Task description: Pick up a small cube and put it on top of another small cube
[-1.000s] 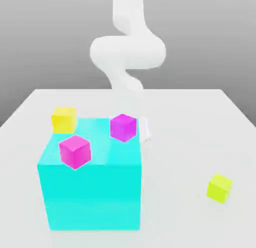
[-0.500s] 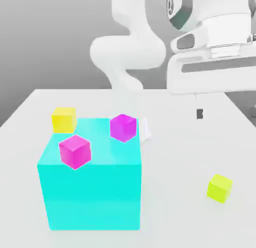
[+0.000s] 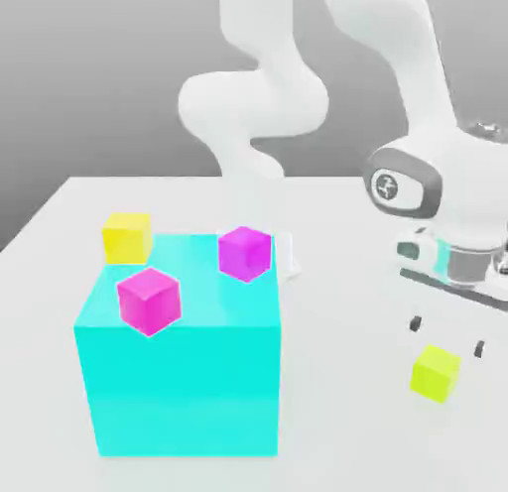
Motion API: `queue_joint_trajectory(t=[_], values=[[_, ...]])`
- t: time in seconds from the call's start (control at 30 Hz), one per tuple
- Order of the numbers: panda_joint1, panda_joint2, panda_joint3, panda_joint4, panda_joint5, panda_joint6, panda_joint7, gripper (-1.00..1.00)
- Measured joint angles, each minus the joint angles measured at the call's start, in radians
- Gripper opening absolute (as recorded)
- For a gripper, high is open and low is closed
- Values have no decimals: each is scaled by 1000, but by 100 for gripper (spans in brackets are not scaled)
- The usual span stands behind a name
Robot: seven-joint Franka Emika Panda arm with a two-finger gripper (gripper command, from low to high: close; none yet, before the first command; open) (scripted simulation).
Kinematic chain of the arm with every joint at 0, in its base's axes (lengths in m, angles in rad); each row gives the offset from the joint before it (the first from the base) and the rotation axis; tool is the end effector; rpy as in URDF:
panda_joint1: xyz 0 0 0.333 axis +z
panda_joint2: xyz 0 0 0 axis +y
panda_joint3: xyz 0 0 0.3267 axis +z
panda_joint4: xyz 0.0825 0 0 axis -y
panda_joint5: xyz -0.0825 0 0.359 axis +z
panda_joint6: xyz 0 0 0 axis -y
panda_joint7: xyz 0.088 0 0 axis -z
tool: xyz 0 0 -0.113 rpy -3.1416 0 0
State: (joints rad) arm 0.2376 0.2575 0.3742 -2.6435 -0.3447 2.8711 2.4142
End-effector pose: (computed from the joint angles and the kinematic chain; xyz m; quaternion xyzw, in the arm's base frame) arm 0.3225 0.2593 0.1920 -0.7382 0.6746 0.0011 0.0015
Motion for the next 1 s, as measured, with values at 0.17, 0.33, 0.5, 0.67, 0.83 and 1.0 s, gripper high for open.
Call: queue_joint_trajectory(t=[0.17, 0.33, 0.5, 0.67, 0.83, 1.0], values=[[96, 95, -118, 25, -103, 71, 81, -100], [98, 96, -120, 25, -104, 73, 83, -100], [-12, -63, 33, -17, 95, -38, -67, -100], [-100, -259, 25, -32, 295, -198, -330, -100], [-136, -446, -67, -31, 376, -379, -554, -100], [-179, -623, -181, -30, 390, -560, -730, -100]])
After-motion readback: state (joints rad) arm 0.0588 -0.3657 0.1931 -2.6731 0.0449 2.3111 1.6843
